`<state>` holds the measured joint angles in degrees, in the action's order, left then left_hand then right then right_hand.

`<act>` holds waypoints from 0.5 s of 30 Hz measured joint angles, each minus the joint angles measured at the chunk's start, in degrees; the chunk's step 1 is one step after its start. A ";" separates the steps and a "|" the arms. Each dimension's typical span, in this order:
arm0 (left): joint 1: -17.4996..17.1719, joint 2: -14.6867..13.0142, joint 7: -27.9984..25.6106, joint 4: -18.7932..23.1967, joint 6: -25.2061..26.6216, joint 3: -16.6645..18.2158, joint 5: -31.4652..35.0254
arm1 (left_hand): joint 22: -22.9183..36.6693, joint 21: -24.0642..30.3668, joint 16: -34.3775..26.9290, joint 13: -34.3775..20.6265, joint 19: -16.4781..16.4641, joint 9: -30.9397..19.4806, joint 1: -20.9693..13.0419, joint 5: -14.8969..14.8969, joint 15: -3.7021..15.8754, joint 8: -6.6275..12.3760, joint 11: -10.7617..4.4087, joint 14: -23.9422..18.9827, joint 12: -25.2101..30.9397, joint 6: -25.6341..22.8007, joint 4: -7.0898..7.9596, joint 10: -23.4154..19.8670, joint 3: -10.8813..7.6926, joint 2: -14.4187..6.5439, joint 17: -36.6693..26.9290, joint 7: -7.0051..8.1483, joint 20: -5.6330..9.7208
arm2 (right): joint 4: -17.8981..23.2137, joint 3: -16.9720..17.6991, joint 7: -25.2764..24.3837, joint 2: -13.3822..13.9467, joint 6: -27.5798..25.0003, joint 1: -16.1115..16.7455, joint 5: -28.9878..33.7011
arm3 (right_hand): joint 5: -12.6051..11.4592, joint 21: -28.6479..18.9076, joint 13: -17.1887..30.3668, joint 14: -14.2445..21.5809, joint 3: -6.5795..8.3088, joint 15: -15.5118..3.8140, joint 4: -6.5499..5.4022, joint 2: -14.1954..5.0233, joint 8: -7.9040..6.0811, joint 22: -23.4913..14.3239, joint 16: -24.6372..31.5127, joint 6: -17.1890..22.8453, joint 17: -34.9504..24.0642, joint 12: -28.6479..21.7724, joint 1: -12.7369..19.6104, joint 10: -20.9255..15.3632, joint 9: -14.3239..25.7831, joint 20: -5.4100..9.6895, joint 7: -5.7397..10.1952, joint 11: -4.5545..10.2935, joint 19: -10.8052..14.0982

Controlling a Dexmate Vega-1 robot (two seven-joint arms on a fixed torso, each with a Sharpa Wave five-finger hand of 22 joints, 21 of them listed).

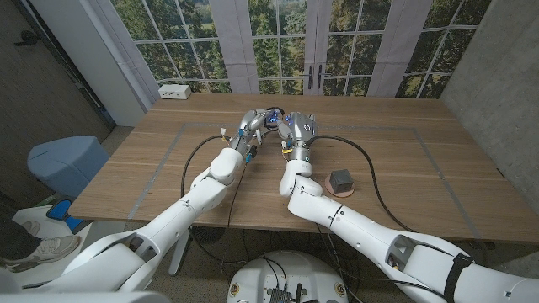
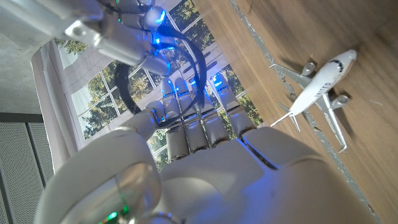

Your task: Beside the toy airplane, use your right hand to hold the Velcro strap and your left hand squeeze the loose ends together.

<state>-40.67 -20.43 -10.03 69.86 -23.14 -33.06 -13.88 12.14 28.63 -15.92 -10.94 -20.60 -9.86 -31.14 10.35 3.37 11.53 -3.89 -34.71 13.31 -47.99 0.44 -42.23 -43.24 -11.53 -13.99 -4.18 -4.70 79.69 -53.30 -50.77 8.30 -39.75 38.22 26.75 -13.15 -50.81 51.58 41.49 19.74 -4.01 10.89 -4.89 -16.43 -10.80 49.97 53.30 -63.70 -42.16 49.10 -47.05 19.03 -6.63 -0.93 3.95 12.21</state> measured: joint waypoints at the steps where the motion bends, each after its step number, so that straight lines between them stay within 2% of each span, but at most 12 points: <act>1: 0.05 0.04 0.14 -0.13 -0.25 0.00 -0.06 | 0.00 0.00 0.00 0.00 0.00 0.00 0.00 0.00 0.00 0.00 -0.02 0.00 0.00 0.00 0.00 -0.02 0.00 0.00 0.00 0.00 0.00 | -0.41 -0.19 -0.05 -0.19 -0.31 -0.23 0.00 | -0.21 -0.23 -0.21 0.55 0.47 -0.06 -0.16 -0.49 -0.24 0.00 0.36 0.88 0.04 -0.22 0.48 -0.79 0.00 0.44 0.04 0.30 0.44; 4: 0.08 0.09 0.23 -0.34 -0.75 0.02 -0.11 | 0.00 0.10 0.00 0.00 0.00 0.00 0.00 0.00 0.00 0.00 -0.25 0.00 0.00 0.00 0.00 -0.25 0.00 0.00 0.00 0.00 0.00 | -1.44 -0.55 -0.30 -0.73 -1.17 -0.76 0.00 | -0.64 -1.03 -1.66 2.51 1.86 -0.60 -0.58 -0.87 -0.99 0.00 0.98 3.69 -0.22 -0.65 2.35 -3.74 -0.10 1.22 0.27 0.84 2.04; 6: 0.09 0.10 0.20 -0.36 -0.95 0.10 -0.10 | 0.00 0.24 0.00 0.00 0.00 0.00 0.00 0.00 0.00 0.00 -0.32 0.00 0.00 0.00 0.00 -0.32 0.00 0.00 0.00 0.00 0.00 | -2.11 -0.71 -0.52 -1.04 -1.72 -1.04 0.00 | -0.65 -1.33 -2.40 3.35 2.63 -0.88 -0.98 -1.89 -1.33 0.00 0.98 5.11 -0.55 -0.87 3.38 -4.70 -0.38 1.93 0.48 0.99 2.76; 12: -0.20 -0.61 -0.88 0.80 -0.40 0.53 0.59 | -0.01 0.23 0.00 0.00 0.00 -0.07 0.00 0.00 0.00 -0.29 -0.28 0.00 -0.45 0.32 -0.41 -0.36 -0.41 0.00 -0.09 0.30 0.00 | -4.04 -0.75 -1.89 -1.92 -2.76 -1.69 -0.38 | -0.65 -2.23 -3.87 4.29 4.18 -1.21 -1.46 -2.38 -1.36 -0.28 0.98 5.69 -1.41 -0.79 3.87 -5.78 -0.94 3.45 0.88 1.69 4.26; 13: -0.36 -0.92 -0.97 1.27 0.11 0.55 0.90 | -0.01 0.57 -0.32 -0.07 0.00 -0.12 -0.03 -0.01 0.00 -0.31 0.53 0.00 -0.22 0.48 -0.64 -1.22 -0.64 -0.02 -0.22 0.05 0.00 | -4.31 -0.70 -2.18 -2.03 -2.95 -1.77 -0.48 | -0.65 -2.40 -4.16 4.30 4.34 -1.22 -1.51 -2.89 -1.18 -0.28 0.98 5.77 -1.60 -0.62 4.37 -6.00 -1.04 3.70 0.96 1.90 4.52; 15: -0.66 -1.56 -1.71 2.49 1.02 0.61 1.34 | 0.23 1.49 -1.00 -0.58 -0.61 -0.58 -0.65 0.00 -0.11 0.16 2.90 -0.34 1.38 -1.16 -1.13 -5.28 -1.45 -0.65 -0.71 -2.24 0.61 | -4.64 -0.60 -2.70 -2.18 -3.25 -1.87 -0.65 | -0.38 -2.49 -4.58 4.72 4.53 -1.19 -1.57 -2.90 -1.14 -0.28 0.98 5.87 -1.88 -0.60 4.38 -6.52 -1.22 3.98 1.06 2.40 4.79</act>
<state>-41.33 -21.99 -11.74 72.35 -22.12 -32.46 -12.54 12.37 30.12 -16.92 -11.51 -21.21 -10.44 -31.80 10.35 3.26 11.68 -0.99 -35.05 14.69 -49.16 -0.69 -47.51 -44.68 -12.18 -14.71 -6.42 -4.09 75.05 -53.91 -53.47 6.12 -43.00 36.35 26.10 -13.54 -53.29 47.00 46.20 24.27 -5.20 9.33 -7.78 -17.57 -11.08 50.96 59.17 -65.58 -42.76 53.47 -53.57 17.81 -2.66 0.13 6.35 17.00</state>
